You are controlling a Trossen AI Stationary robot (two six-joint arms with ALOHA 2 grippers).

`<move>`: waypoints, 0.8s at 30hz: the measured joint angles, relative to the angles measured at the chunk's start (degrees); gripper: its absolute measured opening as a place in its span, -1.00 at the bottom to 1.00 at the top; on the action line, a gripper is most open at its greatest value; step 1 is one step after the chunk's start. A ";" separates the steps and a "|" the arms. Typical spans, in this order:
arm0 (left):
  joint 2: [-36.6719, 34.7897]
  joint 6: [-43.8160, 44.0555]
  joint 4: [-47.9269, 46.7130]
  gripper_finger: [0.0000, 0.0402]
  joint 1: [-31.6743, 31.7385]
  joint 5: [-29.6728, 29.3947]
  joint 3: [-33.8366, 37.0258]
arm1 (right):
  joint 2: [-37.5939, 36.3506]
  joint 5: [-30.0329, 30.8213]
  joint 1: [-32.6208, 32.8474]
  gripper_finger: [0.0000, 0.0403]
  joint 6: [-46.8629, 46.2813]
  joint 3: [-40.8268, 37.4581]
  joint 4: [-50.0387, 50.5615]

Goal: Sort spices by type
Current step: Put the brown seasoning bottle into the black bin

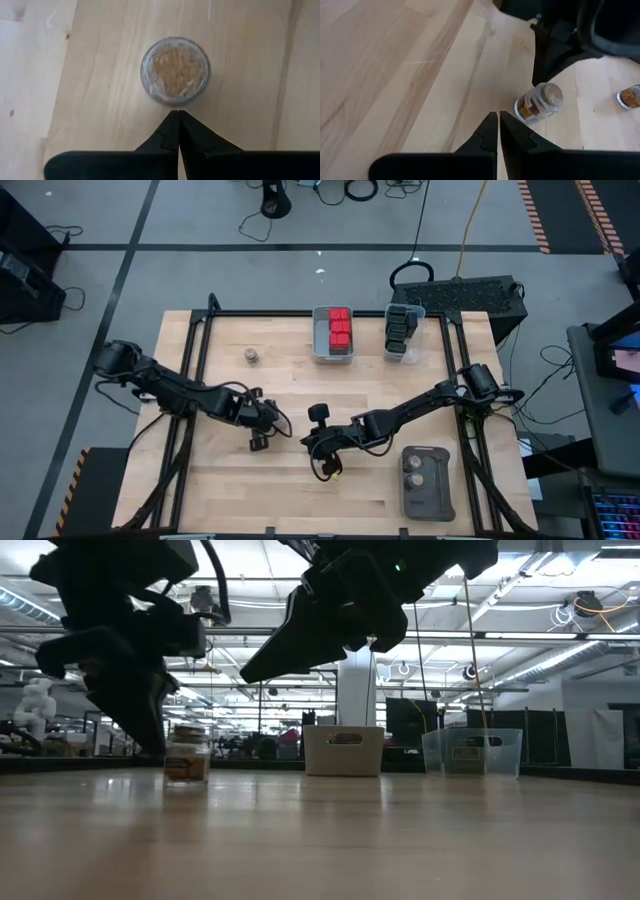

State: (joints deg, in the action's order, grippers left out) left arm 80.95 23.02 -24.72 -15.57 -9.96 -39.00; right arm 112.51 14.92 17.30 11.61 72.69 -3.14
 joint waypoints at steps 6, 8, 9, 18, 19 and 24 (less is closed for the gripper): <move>1.90 -1.45 3.48 -0.96 0.83 0.08 0.00 | 0.00 0.00 -0.02 -1.00 0.01 0.00 -0.02; 2.24 -2.60 5.10 -0.96 1.10 0.11 0.00 | 0.00 0.00 -0.04 -1.00 0.01 0.00 -0.08; 2.34 -2.98 5.81 -0.96 1.20 0.16 0.00 | 0.00 0.00 -0.04 -1.00 0.01 0.00 -0.11; 2.34 -6.34 9.54 -0.96 2.11 0.31 0.00 | 0.00 0.20 -0.26 -1.00 -1.64 0.00 -0.24; 2.34 -6.98 9.21 -0.96 2.11 0.31 0.00 | 0.00 0.16 -0.46 -1.00 -2.64 0.00 -0.26; 0.49 -6.90 5.09 -0.96 2.11 0.31 0.00 | 0.00 -0.15 -2.11 -1.00 -5.37 0.00 -0.33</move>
State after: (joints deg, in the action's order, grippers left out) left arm 81.44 16.12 -19.62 -13.45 -9.65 -39.00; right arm 112.51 14.77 15.19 6.24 72.69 -3.47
